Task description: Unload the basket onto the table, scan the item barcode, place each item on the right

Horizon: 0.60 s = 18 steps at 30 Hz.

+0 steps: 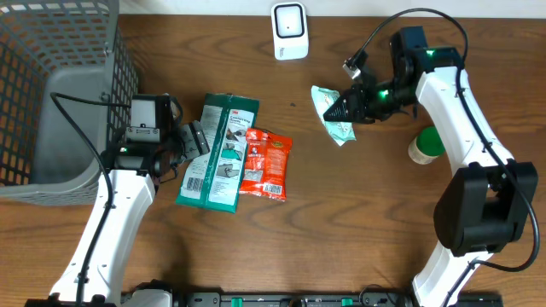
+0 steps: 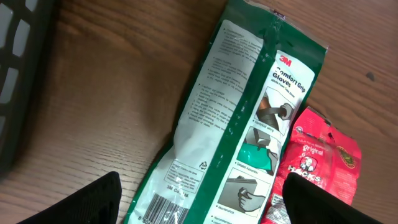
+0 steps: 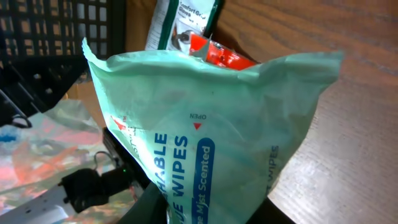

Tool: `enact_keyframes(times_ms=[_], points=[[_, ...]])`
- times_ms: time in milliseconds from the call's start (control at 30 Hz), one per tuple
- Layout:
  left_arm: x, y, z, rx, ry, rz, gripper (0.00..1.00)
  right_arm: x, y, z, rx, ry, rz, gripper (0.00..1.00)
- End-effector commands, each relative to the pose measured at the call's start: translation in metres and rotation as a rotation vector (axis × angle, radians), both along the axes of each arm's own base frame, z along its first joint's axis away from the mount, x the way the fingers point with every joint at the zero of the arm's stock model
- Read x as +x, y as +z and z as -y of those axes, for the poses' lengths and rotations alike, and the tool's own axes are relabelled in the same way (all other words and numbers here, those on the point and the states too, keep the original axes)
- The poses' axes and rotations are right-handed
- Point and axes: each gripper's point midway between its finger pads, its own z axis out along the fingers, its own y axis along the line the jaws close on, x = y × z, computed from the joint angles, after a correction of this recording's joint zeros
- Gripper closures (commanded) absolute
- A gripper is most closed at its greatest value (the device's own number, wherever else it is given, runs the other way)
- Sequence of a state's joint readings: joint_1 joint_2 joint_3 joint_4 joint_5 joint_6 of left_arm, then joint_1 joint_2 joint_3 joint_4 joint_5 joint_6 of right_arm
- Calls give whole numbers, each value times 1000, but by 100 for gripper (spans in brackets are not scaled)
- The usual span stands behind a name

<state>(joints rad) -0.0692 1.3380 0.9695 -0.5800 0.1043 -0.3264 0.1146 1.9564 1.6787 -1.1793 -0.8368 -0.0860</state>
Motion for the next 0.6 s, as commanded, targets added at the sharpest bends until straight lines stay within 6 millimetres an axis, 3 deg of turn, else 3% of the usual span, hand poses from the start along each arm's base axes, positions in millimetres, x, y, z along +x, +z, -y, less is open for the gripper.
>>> enact_keyframes(times_ms=[0, 133, 367, 467, 500, 567], points=[[4, 6, -2, 5, 14, 14, 17, -9, -16, -8, 7, 20, -13, 99], [4, 6, -2, 5, 14, 14, 17, -16, -50, -12, 7, -25, -73, 99], [4, 6, -2, 5, 14, 14, 17, -27, -80, -20, 61, -20, -67, 99], [4, 6, -2, 5, 14, 14, 17, -28, -102, -25, 26, -2, -4, 99], [4, 6, -2, 5, 14, 14, 17, -26, -109, -25, 0, -1, 20, 97], [4, 6, -2, 5, 14, 14, 17, -21, -125, -23, -99, -22, 56, 75]])
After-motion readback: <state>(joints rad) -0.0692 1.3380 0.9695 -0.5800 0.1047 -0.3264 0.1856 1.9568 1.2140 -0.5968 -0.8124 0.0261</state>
